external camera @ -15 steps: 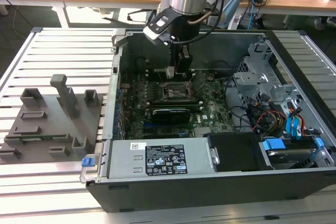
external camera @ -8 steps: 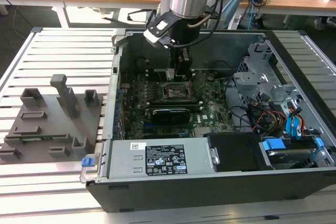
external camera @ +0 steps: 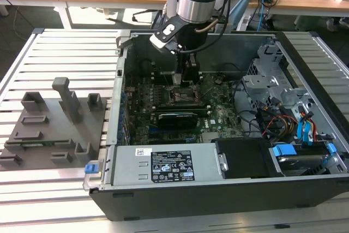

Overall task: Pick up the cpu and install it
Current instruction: 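Place the cpu into insertion slot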

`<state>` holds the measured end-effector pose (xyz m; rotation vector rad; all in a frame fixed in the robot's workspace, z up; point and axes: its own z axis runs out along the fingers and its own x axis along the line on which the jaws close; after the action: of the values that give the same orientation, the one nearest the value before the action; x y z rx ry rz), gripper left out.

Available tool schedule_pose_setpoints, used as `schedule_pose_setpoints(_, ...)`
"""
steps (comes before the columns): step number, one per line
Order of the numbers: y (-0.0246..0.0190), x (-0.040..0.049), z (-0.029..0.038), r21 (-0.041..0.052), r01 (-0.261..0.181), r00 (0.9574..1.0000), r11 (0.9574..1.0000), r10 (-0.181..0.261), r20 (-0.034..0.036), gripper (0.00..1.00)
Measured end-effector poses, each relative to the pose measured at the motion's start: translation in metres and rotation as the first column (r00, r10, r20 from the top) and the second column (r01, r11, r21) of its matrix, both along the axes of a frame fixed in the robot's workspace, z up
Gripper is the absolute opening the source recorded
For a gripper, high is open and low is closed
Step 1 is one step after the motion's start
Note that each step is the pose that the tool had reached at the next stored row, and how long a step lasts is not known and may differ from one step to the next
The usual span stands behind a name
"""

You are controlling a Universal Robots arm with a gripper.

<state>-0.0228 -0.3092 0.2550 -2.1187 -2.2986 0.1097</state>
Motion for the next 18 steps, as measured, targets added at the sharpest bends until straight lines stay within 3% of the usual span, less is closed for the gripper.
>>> schedule_pose_setpoints(9,0.0,0.0009,-0.0089,0.0001,0.0,1.0,1.0,0.0,0.0,0.55)
schedule_pose_setpoints(18,0.0,0.0017,-0.0239,0.0,0.011,0.9999,0.9999,-0.011,0.0,0.55)
